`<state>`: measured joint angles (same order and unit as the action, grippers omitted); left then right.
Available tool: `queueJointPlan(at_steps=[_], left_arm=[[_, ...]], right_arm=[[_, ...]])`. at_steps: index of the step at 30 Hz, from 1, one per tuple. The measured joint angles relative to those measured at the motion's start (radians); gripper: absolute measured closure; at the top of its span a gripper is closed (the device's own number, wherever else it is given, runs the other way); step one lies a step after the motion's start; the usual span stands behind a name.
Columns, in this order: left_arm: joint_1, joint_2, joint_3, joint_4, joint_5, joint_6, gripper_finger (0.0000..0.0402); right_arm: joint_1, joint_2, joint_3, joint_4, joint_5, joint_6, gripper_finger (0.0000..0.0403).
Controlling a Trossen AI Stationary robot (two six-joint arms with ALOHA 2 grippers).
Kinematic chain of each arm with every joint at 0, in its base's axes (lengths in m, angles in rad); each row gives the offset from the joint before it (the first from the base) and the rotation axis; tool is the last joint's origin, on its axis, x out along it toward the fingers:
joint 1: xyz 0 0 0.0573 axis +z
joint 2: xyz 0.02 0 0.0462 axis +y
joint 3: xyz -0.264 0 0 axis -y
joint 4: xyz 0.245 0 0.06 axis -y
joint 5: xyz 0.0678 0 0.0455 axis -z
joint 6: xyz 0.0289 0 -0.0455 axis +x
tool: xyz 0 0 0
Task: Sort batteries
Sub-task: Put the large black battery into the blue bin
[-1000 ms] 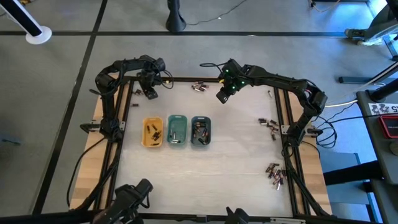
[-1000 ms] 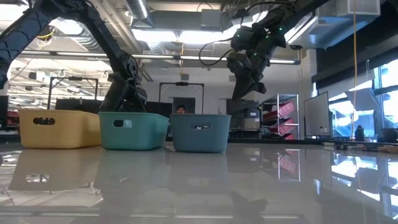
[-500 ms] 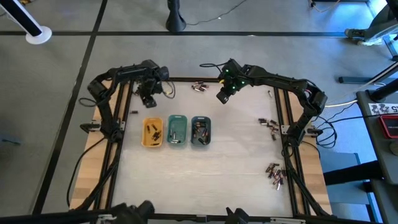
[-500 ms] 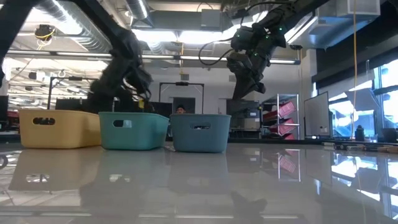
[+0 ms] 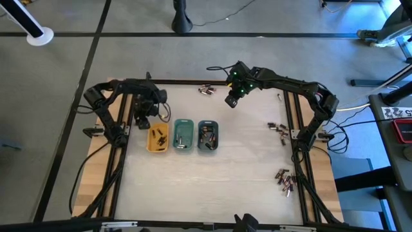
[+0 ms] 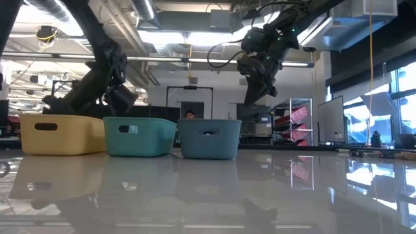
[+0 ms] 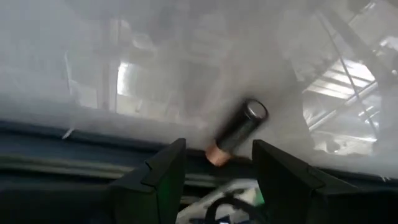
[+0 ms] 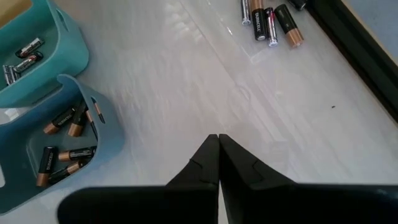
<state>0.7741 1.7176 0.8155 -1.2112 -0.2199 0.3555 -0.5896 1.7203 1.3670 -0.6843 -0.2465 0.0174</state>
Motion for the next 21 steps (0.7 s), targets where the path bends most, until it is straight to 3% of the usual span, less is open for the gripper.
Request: queueJointPlan(at_steps=[11,21], left_arm=[[-0.117,-0.005,-0.114,0.090,-0.028,-0.007,0.0234],[-0.149,-0.003,-0.121,0.112,-0.040,-0.043,0.0329]], right_arm=[[0.000,0.000,0.000,0.001,0.000,0.002,0.0400],[0.000,0.000,0.000,0.002,0.000,0.003,0.0400]])
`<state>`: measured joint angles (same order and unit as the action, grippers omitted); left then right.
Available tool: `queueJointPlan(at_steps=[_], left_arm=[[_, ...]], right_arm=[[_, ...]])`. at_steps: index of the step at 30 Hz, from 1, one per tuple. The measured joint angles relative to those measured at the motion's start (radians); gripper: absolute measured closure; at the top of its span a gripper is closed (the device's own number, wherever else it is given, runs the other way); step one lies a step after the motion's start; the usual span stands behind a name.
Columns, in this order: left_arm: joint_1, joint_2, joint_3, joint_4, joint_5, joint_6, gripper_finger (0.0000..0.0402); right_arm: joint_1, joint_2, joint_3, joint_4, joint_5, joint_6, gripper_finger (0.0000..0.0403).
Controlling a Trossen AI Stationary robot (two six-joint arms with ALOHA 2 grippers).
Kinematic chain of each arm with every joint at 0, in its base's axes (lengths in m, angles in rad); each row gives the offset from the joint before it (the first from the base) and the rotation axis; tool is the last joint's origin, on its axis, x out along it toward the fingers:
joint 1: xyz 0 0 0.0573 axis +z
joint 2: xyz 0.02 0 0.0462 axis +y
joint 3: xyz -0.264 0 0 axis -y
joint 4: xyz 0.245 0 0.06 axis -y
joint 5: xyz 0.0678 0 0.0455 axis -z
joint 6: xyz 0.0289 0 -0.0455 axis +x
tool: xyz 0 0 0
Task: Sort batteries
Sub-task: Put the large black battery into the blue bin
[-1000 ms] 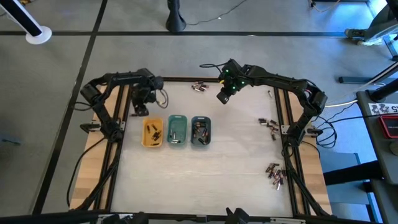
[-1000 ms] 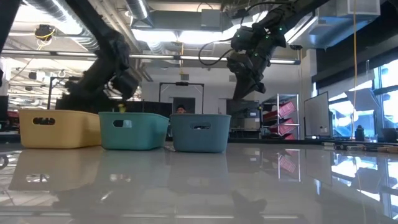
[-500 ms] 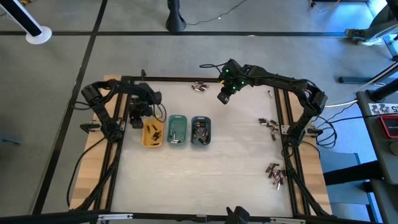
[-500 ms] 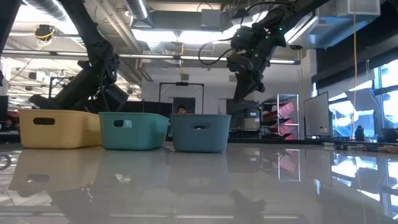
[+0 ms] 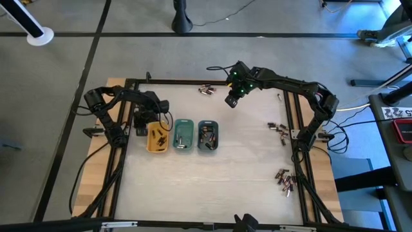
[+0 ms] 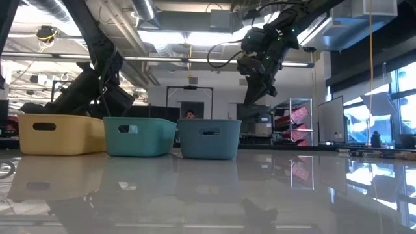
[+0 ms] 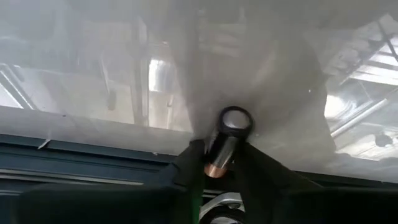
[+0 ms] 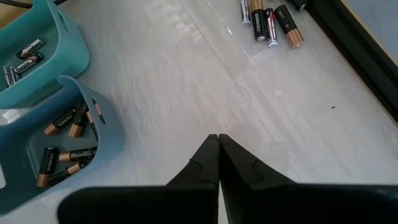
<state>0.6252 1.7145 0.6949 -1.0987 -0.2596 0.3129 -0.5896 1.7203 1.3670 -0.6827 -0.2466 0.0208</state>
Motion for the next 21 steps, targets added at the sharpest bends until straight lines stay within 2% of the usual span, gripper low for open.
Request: queueJointPlan(at_steps=[4,12,21], left_arm=[[0.002,0.000,0.005,-0.003,0.002,0.001,0.0363],[0.010,0.006,0.051,-0.027,0.020,0.000,0.0363],[0.078,-0.027,0.108,0.011,-0.009,-0.018,0.0360]], right_arm=[[0.000,0.000,0.000,0.000,0.000,0.000,0.0400],[0.000,0.000,0.000,0.000,0.000,0.000,0.0400],[0.000,0.000,0.000,0.000,0.010,0.000,0.0400]])
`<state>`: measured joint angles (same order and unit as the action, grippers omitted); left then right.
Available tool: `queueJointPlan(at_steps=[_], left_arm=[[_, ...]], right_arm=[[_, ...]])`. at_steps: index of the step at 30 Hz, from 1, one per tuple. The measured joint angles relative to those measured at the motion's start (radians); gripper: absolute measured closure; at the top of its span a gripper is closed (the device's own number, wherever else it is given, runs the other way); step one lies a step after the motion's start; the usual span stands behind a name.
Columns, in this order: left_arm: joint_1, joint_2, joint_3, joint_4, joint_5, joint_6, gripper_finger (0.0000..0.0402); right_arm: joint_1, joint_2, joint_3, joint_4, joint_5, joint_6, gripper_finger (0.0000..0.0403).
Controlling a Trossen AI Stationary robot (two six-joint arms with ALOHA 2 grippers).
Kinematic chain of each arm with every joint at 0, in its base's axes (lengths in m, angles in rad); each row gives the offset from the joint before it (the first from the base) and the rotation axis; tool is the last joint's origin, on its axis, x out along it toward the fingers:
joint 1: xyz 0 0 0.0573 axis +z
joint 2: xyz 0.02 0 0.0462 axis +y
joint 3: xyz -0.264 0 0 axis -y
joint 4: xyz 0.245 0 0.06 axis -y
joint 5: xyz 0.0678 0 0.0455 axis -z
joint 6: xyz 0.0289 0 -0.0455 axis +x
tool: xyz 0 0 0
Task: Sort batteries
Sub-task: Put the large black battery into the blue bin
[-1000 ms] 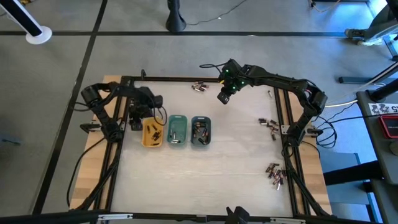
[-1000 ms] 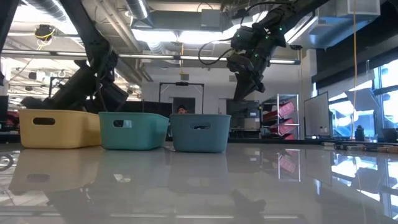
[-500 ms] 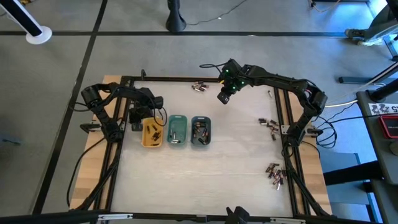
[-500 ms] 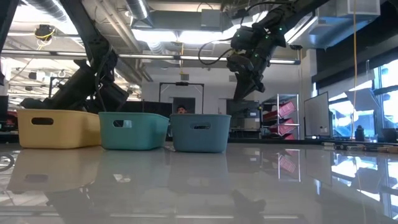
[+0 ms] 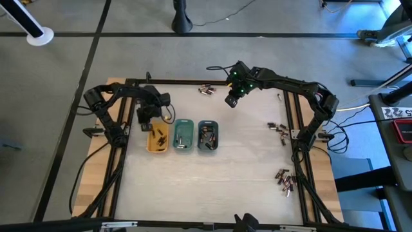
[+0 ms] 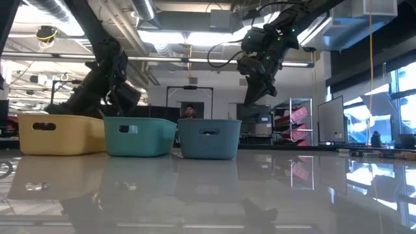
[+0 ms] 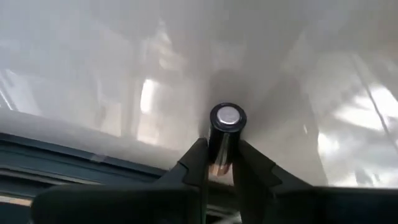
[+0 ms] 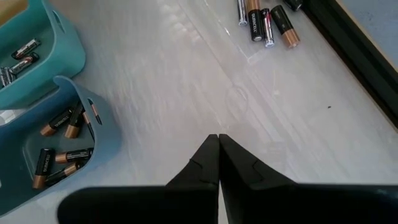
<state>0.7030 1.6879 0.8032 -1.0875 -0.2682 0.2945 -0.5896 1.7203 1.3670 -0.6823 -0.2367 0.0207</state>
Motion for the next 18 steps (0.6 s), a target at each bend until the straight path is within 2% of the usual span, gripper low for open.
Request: queueJointPlan(at_steps=[13,15,18], left_arm=[[0.054,-0.205,0.113,0.029,-0.011,-0.008,0.0361],[0.053,-0.213,0.132,0.050,0.028,-0.014,0.0360],[0.042,-0.213,0.167,0.099,0.146,-0.047,0.0355]], right_arm=[[0.000,0.000,0.000,0.000,0.004,0.004,0.0400],[0.000,0.000,0.000,0.000,0.016,0.004,0.0400],[0.000,0.000,0.000,0.000,0.019,0.017,0.0400]])
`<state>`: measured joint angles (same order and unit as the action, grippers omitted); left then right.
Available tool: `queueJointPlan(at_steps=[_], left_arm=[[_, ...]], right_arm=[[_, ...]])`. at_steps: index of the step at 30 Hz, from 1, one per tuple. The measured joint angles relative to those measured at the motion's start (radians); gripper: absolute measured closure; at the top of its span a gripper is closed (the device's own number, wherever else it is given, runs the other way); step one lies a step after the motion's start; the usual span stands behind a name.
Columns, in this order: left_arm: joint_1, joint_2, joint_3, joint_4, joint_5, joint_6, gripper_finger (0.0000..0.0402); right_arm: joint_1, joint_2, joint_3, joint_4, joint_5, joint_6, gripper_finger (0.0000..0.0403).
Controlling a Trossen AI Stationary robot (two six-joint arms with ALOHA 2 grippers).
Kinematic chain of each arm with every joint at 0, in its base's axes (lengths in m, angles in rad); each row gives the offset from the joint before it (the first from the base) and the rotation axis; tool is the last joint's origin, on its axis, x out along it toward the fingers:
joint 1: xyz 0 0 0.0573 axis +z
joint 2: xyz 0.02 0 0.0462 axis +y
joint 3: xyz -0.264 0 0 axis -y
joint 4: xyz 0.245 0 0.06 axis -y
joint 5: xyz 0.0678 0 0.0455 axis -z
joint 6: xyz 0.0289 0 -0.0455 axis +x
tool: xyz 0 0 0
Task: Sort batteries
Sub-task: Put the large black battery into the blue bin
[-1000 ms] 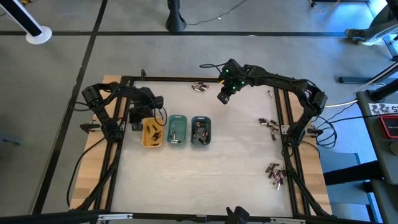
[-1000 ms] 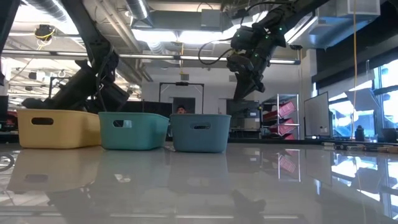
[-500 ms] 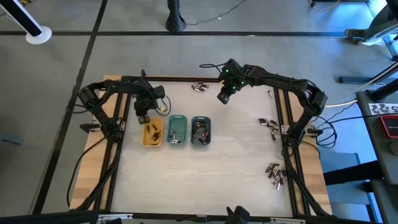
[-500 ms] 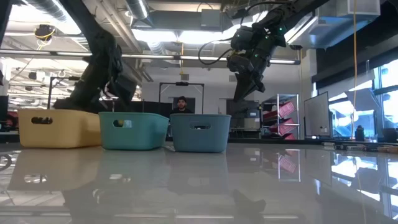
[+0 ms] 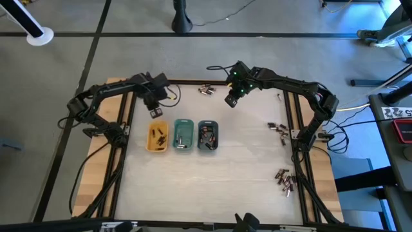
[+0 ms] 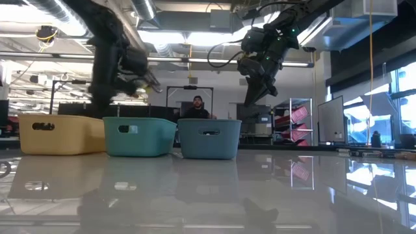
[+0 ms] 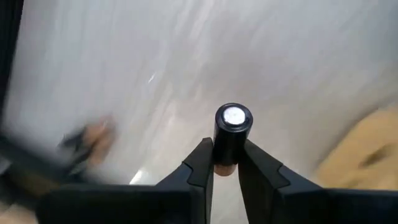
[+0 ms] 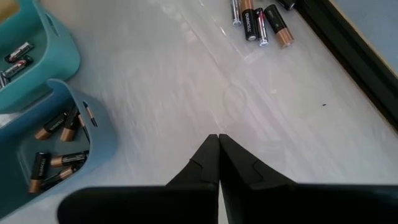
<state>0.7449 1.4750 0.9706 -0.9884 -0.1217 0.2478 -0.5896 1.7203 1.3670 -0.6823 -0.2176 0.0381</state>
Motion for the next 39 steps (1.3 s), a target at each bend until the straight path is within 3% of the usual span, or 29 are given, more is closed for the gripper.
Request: queueJointPlan(at_steps=[11,19,27,39], left_arm=[[-0.147,-0.002,0.093,0.340,0.562,-0.118,0.0354],[-0.279,0.068,0.093,0.494,0.592,-0.098,0.0358],[-0.293,0.165,0.092,0.666,0.719,-0.189,0.0352],[-0.335,0.262,0.092,0.760,0.837,-0.365,0.0351]], right_arm=[[0.000,0.000,0.000,-0.063,0.000,0.047,0.0400],[0.000,-0.010,0.000,-0.077,0.073,0.096,0.0400],[0.000,-0.061,0.000,-0.081,0.079,0.086,0.0400],[0.000,-0.068,0.000,-0.106,0.078,0.032,0.0400]])
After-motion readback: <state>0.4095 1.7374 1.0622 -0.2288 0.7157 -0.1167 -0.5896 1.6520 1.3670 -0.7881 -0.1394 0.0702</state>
